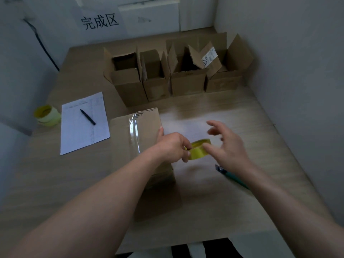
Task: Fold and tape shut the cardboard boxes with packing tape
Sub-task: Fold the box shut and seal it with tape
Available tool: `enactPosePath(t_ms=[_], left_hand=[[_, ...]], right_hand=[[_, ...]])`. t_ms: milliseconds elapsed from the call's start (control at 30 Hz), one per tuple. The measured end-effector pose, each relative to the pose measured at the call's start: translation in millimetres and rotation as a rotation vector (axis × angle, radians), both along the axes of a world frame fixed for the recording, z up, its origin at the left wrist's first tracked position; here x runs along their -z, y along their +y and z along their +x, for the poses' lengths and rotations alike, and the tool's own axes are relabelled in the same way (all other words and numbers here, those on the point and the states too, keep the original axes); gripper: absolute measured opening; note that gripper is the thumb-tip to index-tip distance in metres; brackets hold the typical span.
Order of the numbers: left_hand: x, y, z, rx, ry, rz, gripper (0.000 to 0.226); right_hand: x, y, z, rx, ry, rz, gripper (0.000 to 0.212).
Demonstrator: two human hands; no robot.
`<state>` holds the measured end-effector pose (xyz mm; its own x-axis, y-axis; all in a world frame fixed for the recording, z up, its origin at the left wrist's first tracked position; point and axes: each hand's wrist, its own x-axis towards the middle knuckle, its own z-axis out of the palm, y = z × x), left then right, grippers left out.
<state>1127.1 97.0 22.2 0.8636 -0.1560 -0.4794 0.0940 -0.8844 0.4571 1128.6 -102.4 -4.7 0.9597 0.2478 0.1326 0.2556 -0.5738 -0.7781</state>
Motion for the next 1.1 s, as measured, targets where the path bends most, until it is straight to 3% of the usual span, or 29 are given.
enactPosePath(t_ms=[67, 167, 233, 300, 400, 500, 633, 800, 1000, 1100], left_hand=[[1, 1, 0, -0.023, -0.003, -0.026, 0.006], [2, -1, 0, -0.026, -0.012, -0.029, 0.005], [1, -2, 0, -0.020, -0.007, -0.042, 0.008], [-2, 0, 0, -0.019, 0.010, -0.062, 0.011], [-6, 1, -1, -0.019, 0.023, -0.093, 0.013], [-7, 1, -2, -0.021, 0.025, -0.098, 0.013], [-7, 0, -3, -0.021, 0.026, -0.112, 0.013], [-8, 0, -4, -0.014, 0.021, -0.113, 0.013], [-7, 0, -4, -0.033, -0.009, -0.118, 0.010], [-8, 0, -4, -0.063, -0.006, -0.163, 0.011]], right_hand=[[22, -30, -14, 0.193, 0.033, -0.047, 0.063], [61, -70, -44, 0.172, 0.269, -0.690, 0.064], [78, -80, -60, 0.110, 0.321, -0.910, 0.057], [83, -80, -69, 0.112, 0.328, -0.867, 0.049], [73, -71, -88, 0.154, 0.375, -0.525, 0.035], [44, -50, -128, 0.072, 0.298, -0.162, 0.040], [7, -13, -158, 0.009, 0.222, 0.005, 0.041], [-13, 23, -143, -0.028, 0.210, -0.033, 0.042], [19, 41, -135, -0.076, 0.305, -0.316, 0.035], [50, 22, -139, -0.032, 0.394, -0.444, 0.041]])
